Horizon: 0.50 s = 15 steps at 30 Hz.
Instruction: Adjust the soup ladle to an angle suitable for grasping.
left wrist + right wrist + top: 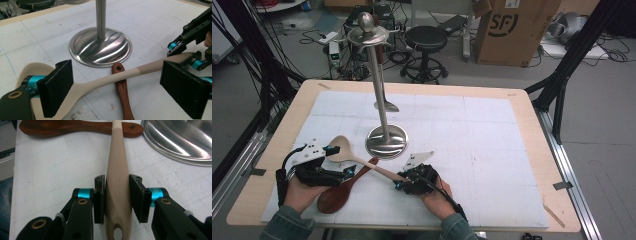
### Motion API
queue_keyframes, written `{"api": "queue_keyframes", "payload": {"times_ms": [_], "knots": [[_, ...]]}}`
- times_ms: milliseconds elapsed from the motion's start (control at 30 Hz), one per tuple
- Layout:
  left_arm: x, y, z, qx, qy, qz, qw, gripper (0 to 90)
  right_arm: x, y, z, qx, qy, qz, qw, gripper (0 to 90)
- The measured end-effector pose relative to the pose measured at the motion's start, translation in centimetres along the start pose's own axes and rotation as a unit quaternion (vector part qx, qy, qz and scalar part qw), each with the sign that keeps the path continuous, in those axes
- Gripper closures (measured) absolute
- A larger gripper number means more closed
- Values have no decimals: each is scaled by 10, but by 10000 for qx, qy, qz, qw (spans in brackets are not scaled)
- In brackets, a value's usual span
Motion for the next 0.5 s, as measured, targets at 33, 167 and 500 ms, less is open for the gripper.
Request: {"api": "queue_keyframes", "payload": {"times_ms": [33,167,500], "knots": [[0,0,0,-5,-7,-4,10000,122,0,-1,0,1,11,-8,10000,664],[0,0,0,-16,13,16,10000,122,3,-4,0,37,49,-73,10000,665],[0,1,-1,-52,17,27,10000,123,12,-15,-1,83,79,-286,9995,670]]}}
Point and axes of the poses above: each handheld gripper's, and its own axes: y roughly forward along the jaws, x roughly out of its top, z roughly to its left, the point moved 4 cm from there along y, roughly forward along the jaws, and after that the axes turned 11 degrees about -x, right-handed, at the moved point
